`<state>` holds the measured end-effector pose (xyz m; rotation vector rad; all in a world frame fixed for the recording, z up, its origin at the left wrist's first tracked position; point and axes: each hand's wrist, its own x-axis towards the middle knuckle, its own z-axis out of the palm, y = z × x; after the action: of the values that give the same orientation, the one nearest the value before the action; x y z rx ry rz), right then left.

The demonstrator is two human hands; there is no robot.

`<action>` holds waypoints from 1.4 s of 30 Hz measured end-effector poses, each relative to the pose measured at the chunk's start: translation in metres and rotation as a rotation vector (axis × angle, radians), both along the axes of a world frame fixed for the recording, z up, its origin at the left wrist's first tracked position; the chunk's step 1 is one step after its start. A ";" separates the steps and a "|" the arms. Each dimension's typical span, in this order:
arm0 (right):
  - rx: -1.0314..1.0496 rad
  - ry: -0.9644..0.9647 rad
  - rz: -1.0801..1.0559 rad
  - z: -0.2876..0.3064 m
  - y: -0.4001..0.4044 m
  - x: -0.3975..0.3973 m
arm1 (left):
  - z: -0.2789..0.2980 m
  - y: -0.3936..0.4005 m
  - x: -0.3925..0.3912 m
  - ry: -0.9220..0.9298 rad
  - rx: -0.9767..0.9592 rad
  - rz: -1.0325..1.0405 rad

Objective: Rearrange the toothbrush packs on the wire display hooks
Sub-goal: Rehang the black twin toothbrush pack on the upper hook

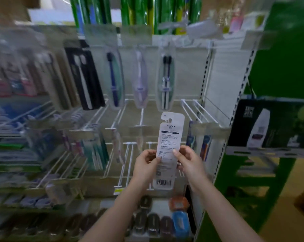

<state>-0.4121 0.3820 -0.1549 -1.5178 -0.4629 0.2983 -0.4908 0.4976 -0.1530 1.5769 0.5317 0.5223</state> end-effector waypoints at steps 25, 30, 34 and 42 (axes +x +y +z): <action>0.244 -0.172 0.210 0.124 0.076 -0.055 | 0.107 0.022 -0.062 -0.173 0.579 0.309; 0.263 -0.277 0.300 0.139 0.076 -0.068 | 0.119 0.026 -0.064 -0.319 0.391 0.165; 0.193 -0.424 0.417 0.144 0.070 -0.070 | 0.130 0.031 -0.074 -0.439 0.275 0.177; 0.266 -0.363 0.178 0.147 0.062 -0.054 | 0.134 0.035 -0.076 -0.514 -0.021 0.061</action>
<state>-0.4665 0.4441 -0.0077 -1.2733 -0.8933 0.0908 -0.5671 0.5325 -0.0188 1.3399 0.1917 0.9308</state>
